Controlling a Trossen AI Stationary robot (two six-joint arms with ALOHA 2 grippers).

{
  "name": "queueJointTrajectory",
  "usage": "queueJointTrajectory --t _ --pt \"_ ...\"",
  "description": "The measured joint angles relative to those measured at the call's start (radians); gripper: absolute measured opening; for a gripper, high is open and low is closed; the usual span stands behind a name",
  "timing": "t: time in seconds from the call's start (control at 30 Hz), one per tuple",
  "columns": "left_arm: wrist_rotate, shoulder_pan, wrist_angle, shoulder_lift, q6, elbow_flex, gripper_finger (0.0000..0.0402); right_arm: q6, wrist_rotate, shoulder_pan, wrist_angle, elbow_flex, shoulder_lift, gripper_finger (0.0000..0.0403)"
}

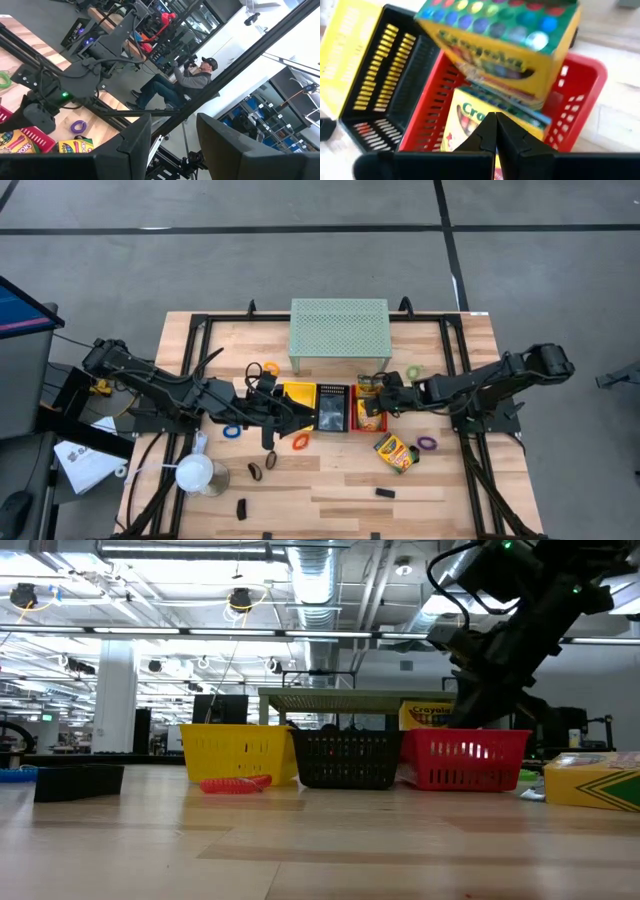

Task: Pick & Place Office Desk Supplies
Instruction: Put the crayons box into the red bin

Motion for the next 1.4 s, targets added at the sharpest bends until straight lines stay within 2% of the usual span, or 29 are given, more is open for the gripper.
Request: queueJointTrajectory --t 0.53,0.73,0.87,0.97,1.07,1.23,1.4 --pt "0.005 0.0 0.01 0.0 0.001 0.0 0.0154 -0.003 -0.01 0.002 0.024 0.001 0.074 0.0" --pt "0.004 -0.006 0.031 0.0 0.0 0.0 0.0154 -0.019 0.106 0.049 0.017 0.027 -0.055 0.0" --pt "0.004 -0.011 0.031 0.0 0.0 0.0 0.0154 -0.099 0.124 0.109 -0.043 0.072 -0.155 0.0" --pt "0.011 -0.011 0.031 0.0 0.0 0.0 0.0154 -0.176 0.089 0.179 -0.056 0.089 -0.22 0.0" --pt "0.035 -0.011 0.031 0.0 0.0 0.0 0.0154 -0.209 0.004 0.264 -0.062 0.09 -0.266 0.0" --pt "0.045 -0.013 0.029 0.0 0.0 0.0 0.0154 -0.105 -0.15 0.415 -0.086 0.091 -0.28 0.0" --pt "0.046 -0.017 0.021 0.0 0.0 0.0 0.0154 -0.005 -0.193 0.557 0.002 0.09 -0.251 0.0003"
